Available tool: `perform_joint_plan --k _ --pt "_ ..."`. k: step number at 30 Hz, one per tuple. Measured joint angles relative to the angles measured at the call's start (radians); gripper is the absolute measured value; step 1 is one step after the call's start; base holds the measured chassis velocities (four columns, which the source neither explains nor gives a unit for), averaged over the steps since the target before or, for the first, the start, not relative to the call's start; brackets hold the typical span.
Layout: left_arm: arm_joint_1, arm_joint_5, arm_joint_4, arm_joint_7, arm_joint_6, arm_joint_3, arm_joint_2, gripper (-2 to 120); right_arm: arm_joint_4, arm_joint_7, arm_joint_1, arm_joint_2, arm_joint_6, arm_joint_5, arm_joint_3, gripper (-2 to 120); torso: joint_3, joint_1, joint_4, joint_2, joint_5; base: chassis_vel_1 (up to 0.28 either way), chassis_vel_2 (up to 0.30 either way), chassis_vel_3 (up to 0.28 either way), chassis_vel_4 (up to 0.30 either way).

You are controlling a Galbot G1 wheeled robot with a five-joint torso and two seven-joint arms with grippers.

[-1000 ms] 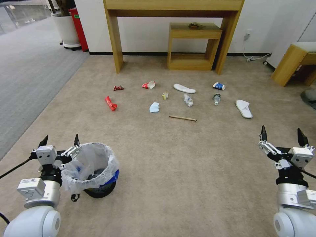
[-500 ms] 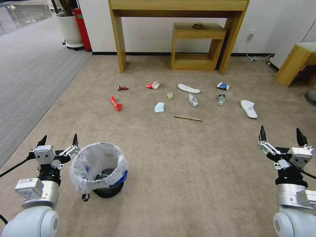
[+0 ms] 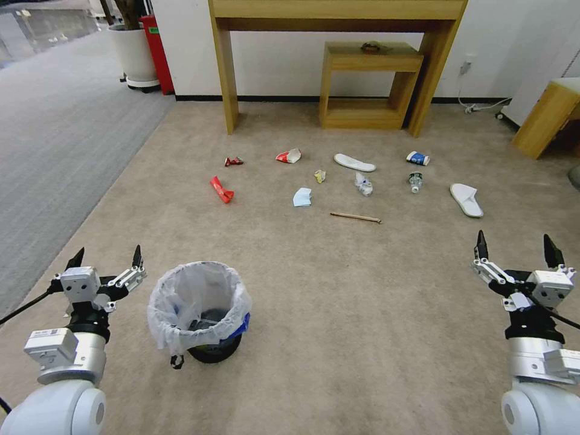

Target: Pick up the trash bin and place the garbage on the floor into it.

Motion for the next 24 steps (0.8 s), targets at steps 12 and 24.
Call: perform_joint_plan --k 12,24 --pt "-0.004 -0.002 -0.001 0.001 0.000 0.001 0.001 100 0.000 -0.002 0.004 0.001 0.003 0.001 0.003 100 0.000 0.000 0.0002 0.000 -0.0001 0.076 0.109 -0.076 -0.110" --pt "-0.007 -0.001 0.002 0.004 0.000 0.003 -0.001 100 -0.006 -0.007 0.009 0.001 0.009 0.007 0.004 100 0.000 0.000 0.0001 0.000 -0.0002 0.028 0.134 -0.020 -0.128"
